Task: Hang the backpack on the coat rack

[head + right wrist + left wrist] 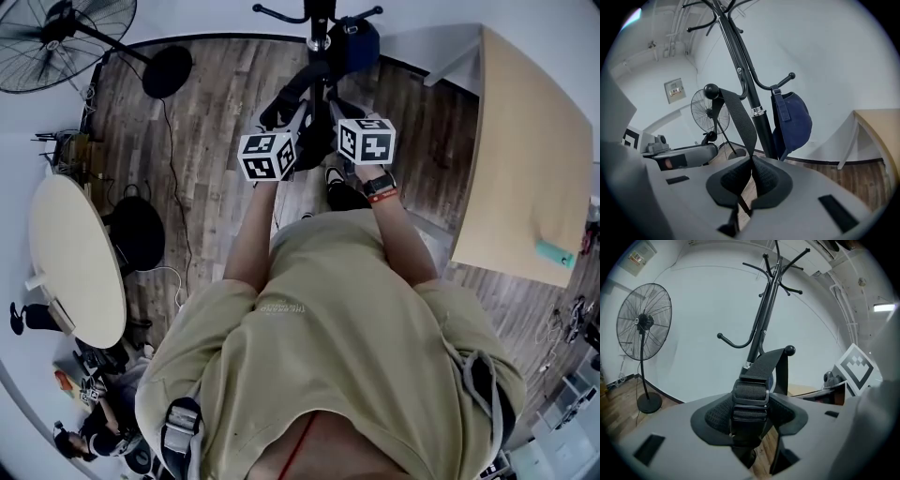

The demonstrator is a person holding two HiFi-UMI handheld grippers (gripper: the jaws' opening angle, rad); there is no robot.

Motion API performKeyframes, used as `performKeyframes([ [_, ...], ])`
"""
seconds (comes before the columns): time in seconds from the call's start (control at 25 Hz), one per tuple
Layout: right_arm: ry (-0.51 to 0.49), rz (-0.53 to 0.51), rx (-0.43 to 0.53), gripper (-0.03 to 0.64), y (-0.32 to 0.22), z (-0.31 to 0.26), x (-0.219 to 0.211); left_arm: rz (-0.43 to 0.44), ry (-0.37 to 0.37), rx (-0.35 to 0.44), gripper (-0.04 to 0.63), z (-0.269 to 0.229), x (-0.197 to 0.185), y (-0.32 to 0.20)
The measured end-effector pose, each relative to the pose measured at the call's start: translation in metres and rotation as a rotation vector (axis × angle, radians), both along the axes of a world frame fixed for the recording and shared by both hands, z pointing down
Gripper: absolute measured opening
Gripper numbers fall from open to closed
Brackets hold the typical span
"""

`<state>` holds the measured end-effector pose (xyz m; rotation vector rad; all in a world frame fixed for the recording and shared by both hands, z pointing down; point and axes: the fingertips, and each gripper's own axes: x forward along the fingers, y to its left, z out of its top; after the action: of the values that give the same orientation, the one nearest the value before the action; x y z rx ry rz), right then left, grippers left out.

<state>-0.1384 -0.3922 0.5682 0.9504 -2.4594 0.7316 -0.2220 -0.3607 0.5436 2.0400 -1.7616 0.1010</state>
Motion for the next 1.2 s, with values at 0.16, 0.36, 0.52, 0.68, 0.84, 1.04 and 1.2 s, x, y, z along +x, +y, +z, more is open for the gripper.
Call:
performKeyframes([
  [0.16, -0.008, -0.009, -0.001, 0.018, -0.002, 0.012, -0.001, 0.063, 0.003, -0.006, 0.238, 0.011, 0.017, -0.001],
  [0.36, -0.025, -0.033, -0.014, 0.02, -0.005, 0.025, -0.004, 0.156, 0.031, 0.008, 0.239, 0.013, 0.038, -0.005],
  [0.52, -0.022, -0.038, -0.034, 0.033, -0.014, 0.039, 0.0, 0.162, 0.044, 0.019, 0.246, 0.014, 0.038, -0.012],
  [0.68, -0.023, -0.021, -0.068, 0.015, -0.011, 0.042, 0.005, 0.137, 0.05, 0.038, 0.25, 0.005, 0.033, -0.011],
  [0.84, -0.022, -0.016, -0.062, 0.015, -0.006, 0.037, 0.008, 0.101, 0.028, 0.038, 0.25, 0.002, 0.031, -0.007],
  [1.04, -0.043, -0.012, -0.022, 0.015, -0.01, 0.022, 0.015, 0.061, 0.026, 0.039, 0.25, 0.005, 0.032, -0.003],
  [1.2, -0.046, 0.007, 0.038, 0.015, -0.008, 0.001, 0.022, 0.035, 0.016, 0.053, 0.25, -0.005, 0.029, 0.003],
])
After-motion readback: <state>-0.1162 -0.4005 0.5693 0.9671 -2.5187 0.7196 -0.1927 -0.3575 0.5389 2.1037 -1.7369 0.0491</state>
